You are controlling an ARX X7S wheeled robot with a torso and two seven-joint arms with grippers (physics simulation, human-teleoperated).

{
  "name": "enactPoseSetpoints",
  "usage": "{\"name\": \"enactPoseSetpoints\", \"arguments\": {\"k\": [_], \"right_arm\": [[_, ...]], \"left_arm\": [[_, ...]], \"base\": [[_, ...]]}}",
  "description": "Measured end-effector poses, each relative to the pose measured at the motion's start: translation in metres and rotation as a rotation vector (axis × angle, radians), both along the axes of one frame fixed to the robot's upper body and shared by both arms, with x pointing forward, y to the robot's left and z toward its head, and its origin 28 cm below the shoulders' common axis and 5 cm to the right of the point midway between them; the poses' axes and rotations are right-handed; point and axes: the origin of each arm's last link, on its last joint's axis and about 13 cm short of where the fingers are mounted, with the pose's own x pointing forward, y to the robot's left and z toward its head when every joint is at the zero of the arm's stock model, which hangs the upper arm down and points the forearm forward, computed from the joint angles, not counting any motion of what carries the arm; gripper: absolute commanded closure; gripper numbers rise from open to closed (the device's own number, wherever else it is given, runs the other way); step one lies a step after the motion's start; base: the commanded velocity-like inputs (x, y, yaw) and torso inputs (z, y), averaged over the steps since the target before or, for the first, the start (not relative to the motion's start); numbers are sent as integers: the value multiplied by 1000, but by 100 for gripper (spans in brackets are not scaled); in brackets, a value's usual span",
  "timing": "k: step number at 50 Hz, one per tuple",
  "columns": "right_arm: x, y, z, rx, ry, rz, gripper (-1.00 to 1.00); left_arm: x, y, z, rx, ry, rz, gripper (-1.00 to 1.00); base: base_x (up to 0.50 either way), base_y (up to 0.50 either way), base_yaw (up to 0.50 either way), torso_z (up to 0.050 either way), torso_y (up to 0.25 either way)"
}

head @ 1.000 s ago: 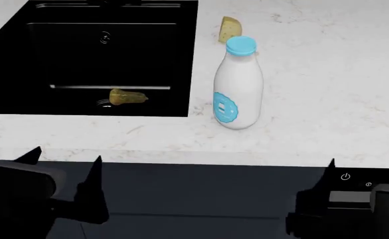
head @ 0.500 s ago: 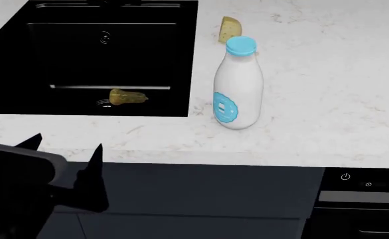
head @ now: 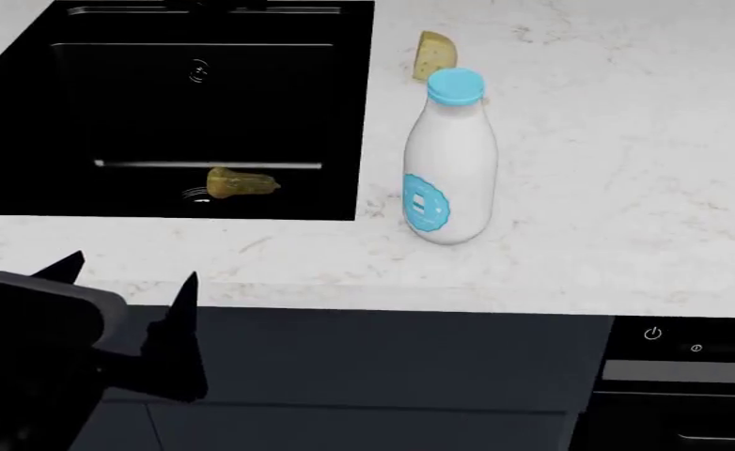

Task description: Pick the milk from the counter and place it in the sink

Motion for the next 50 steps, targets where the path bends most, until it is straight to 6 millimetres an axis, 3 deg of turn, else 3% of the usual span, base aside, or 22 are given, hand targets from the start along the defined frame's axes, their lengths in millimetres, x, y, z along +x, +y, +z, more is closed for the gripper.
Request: {"name": "enactPoseSetpoints", "arguments": {"k": [50], "right_arm": [[2, 0, 7, 37, -71, 67, -100]], "left_arm": [[-3, 1, 5, 4, 2, 2, -100]], "base": [[302, -20, 0, 0, 0]]}}
